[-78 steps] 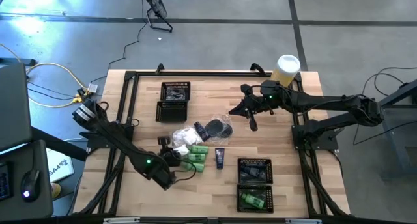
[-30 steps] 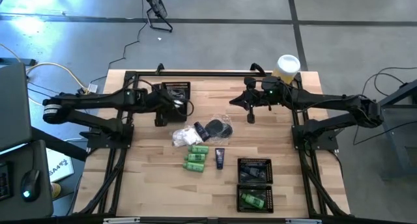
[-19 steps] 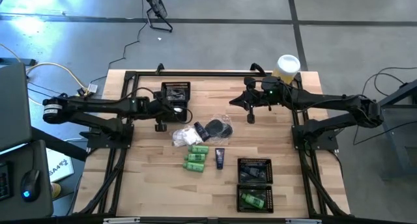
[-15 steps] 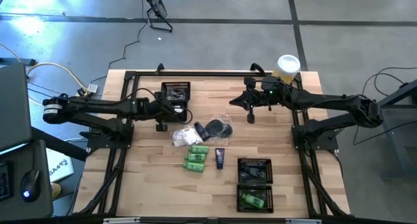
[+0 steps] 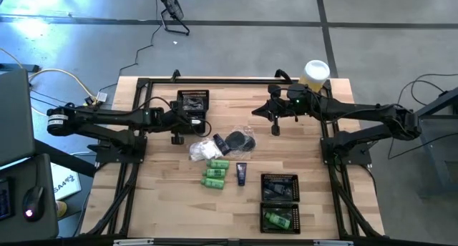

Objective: Pick & Place Travel size toiletries
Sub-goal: Put the white cotton pack into the middle top black basket

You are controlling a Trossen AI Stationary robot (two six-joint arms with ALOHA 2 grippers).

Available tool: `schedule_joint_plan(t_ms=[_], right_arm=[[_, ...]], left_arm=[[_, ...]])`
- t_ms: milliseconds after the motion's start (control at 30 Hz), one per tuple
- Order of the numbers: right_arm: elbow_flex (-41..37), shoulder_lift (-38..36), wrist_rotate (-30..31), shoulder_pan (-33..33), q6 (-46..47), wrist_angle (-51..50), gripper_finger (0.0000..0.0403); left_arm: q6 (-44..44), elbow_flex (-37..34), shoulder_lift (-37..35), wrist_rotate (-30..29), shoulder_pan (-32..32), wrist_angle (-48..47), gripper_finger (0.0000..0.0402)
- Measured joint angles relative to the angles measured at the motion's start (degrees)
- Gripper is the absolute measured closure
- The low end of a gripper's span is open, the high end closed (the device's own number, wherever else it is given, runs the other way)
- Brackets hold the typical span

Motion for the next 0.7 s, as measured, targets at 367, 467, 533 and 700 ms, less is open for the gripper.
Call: schedule_joint_plan(t_ms=[367,467,533,700], right_arm=[[0.0,0.0,0.0,0.0,0.2,0.0,0.0398],[0.0,0.0,0.0,0.0,0.2,0.0,0.0398],[0.0,0.0,0.0,0.0,0.2,0.0,0.0398],[0.0,0.0,0.0,0.0,0.2,0.0,0.0398]], left_arm=[[6.9,4.4,0.0,-2.3,0.0,0.1,0.0234],[7.8,7.7,0.0,-2.3,0.0,-0.5,0.0232],[7.9,10.3,0.0,-2.3,0.0,-2.1,0.0232],[7.8,16.0,0.0,-2.3,0.0,-7.9,0.0232]])
